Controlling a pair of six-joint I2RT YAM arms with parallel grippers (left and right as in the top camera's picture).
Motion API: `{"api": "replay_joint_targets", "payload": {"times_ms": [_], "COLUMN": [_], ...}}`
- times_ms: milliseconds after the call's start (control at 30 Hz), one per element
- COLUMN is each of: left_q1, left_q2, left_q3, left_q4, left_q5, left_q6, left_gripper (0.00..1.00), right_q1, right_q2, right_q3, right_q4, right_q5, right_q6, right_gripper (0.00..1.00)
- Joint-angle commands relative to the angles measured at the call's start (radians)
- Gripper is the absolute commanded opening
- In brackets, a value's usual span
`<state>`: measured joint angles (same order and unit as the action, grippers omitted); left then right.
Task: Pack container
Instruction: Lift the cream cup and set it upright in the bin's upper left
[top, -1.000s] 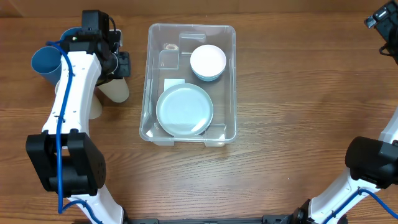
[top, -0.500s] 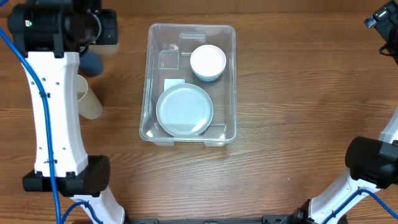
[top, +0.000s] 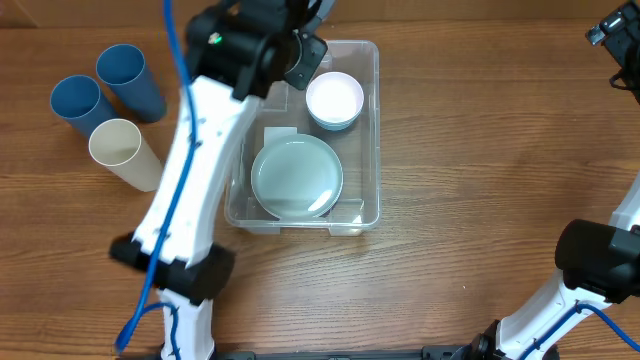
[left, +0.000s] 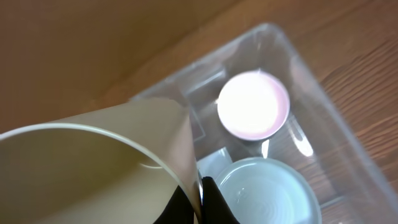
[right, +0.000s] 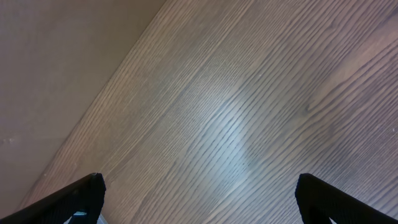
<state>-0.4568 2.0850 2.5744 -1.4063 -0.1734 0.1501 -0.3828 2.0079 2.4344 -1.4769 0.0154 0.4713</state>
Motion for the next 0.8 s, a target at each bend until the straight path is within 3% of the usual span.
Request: {"api": "replay_joint_targets", "payload": {"times_ms": [0,300,633,767], "left_q1": [0.006,0.05,0.125,0.126], "left_q2": [0.105,0.244,0.26,0.265], "left_q3": [0.019,0.018,0.016,0.014], "left_q4": [-0.016,-0.002,0.105,0.129], "left_q5": [-0.039,-0.032,0.142,0.145], "left_q6": [-0.005,-0.106,-0.238,-0.271], "left_gripper": [0.04,0.04,0.04,0.04], "right_q1": [0.0,0.0,0.0,0.0], "right_q2": [-0.002,-0.002,-0.002,-0.002], "right_q3": [0.006,0.006,0.006,0.006], "right_q4": [0.005,0.005,0.005,0.005], "right_q5": [0.013,0.013,0.013,0.013], "right_q6": [0.008,0.008,0.008,0.008], "right_gripper": [1.0,1.0,1.0,1.0]}}
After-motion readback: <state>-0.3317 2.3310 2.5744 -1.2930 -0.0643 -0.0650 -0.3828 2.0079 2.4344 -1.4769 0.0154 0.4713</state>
